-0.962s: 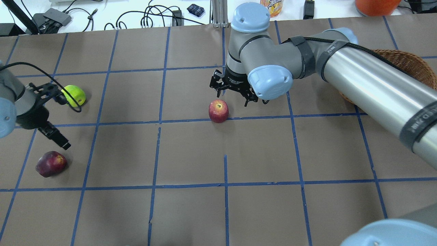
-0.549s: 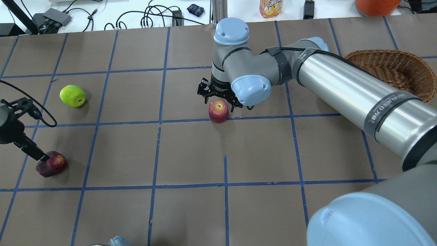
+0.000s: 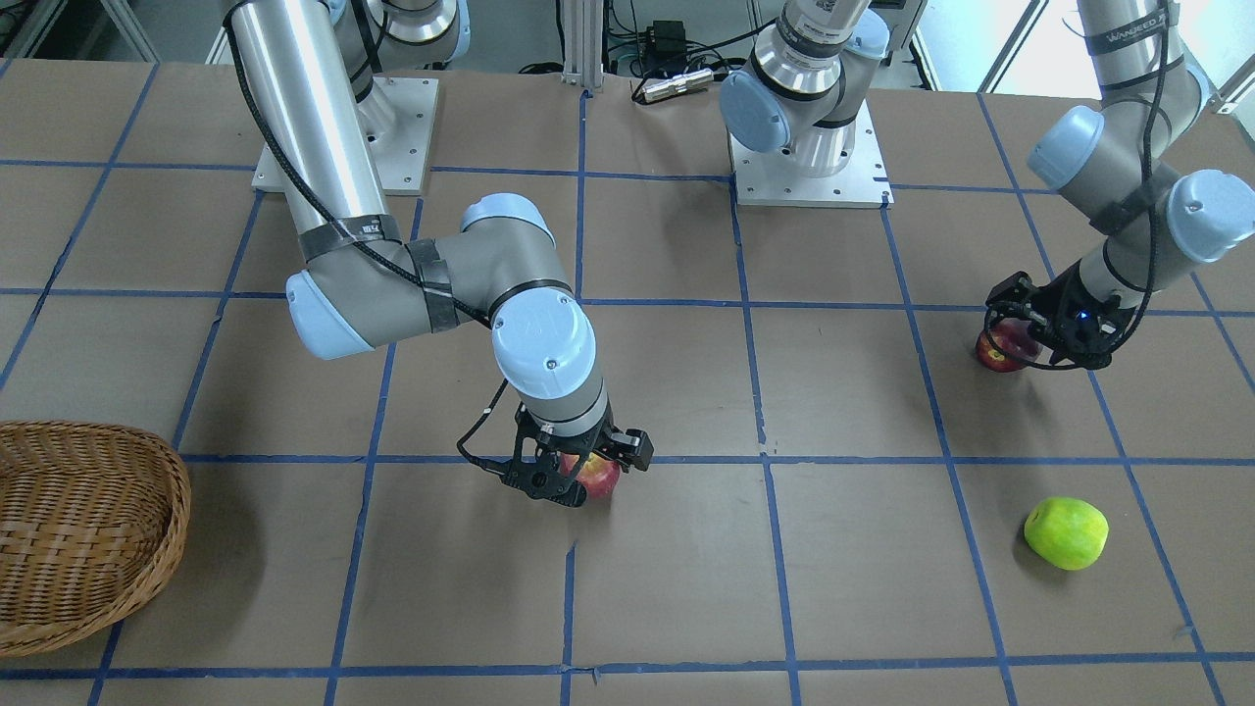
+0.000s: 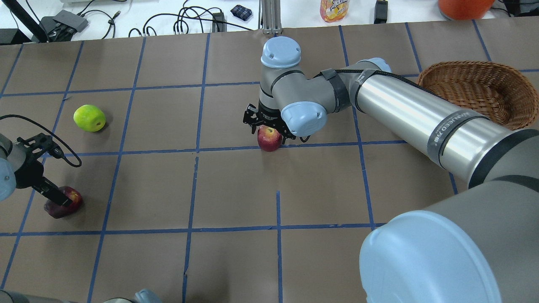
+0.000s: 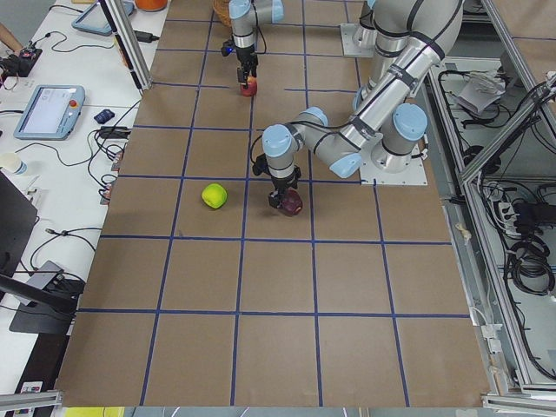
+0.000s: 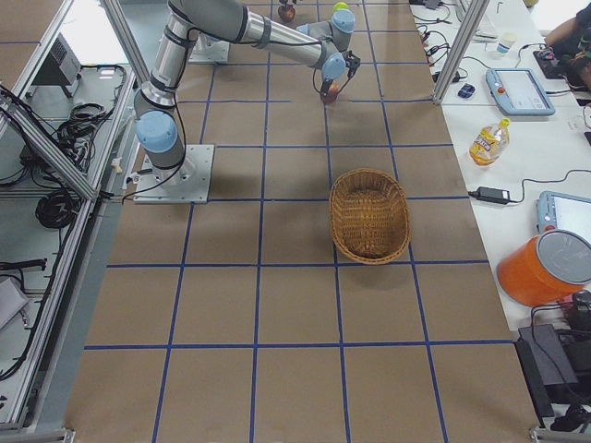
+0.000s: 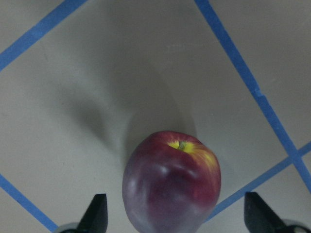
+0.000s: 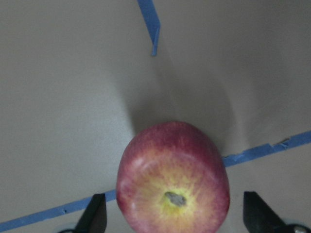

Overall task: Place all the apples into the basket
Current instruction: 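Lift red apple into basket with right gripper while left carries dark red apple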

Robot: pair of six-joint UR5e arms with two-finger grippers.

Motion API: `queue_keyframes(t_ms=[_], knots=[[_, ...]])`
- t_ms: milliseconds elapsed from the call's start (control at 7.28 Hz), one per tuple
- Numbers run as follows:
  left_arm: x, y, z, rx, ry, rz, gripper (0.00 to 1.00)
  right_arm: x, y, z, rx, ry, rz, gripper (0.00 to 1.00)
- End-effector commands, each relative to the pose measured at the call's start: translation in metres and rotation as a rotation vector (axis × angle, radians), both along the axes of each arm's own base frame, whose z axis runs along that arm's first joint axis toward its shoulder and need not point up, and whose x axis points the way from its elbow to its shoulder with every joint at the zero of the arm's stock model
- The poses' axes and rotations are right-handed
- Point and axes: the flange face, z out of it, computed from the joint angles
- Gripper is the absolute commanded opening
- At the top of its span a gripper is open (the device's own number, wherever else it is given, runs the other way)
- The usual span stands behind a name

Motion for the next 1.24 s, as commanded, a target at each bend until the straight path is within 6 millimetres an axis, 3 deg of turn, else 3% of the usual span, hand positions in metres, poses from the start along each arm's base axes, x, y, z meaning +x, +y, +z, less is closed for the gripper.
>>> queue_keyframes(t_ms=[0,137,275,412,549,687,824,962,1099], knots=[[-0.005,0.002,-0.022,0.026,0.020,0.026,0.52,0.001,-0.003,-0.010,-0.002,-0.002,-0.008,0.71],[-0.003,-0.002,-0.008,0.008,-0.015,0.044,0.01,0.000,-0.003,-0.010,-0.003,0.010,-0.009,0.14],[-0.006,-0.011,0.022,-0.024,-0.040,0.031,0.00,-0.003,-0.006,0.002,-0.015,0.008,-0.015,0.00],[-0.025,-0.016,0.044,0.015,-0.001,0.031,0.00,-0.006,-0.010,0.030,-0.027,0.004,-0.021,0.00],[-0.059,-0.022,0.062,0.023,0.002,0.141,0.00,-0.023,-0.015,0.066,-0.011,0.028,-0.043,0.00],[-0.122,-0.032,0.069,0.029,0.010,0.194,0.00,-0.058,-0.019,0.111,-0.021,0.125,-0.060,0.00],[-0.188,-0.042,0.069,0.020,0.014,0.291,0.00,-0.112,-0.032,0.132,-0.001,0.145,-0.087,0.00],[-0.266,-0.054,0.068,-0.015,0.030,0.442,0.00,-0.174,-0.038,0.156,0.012,0.146,-0.046,0.00],[-0.339,-0.056,0.072,-0.061,0.029,0.477,0.00,-0.243,-0.044,0.167,0.027,0.148,0.021,0.00]])
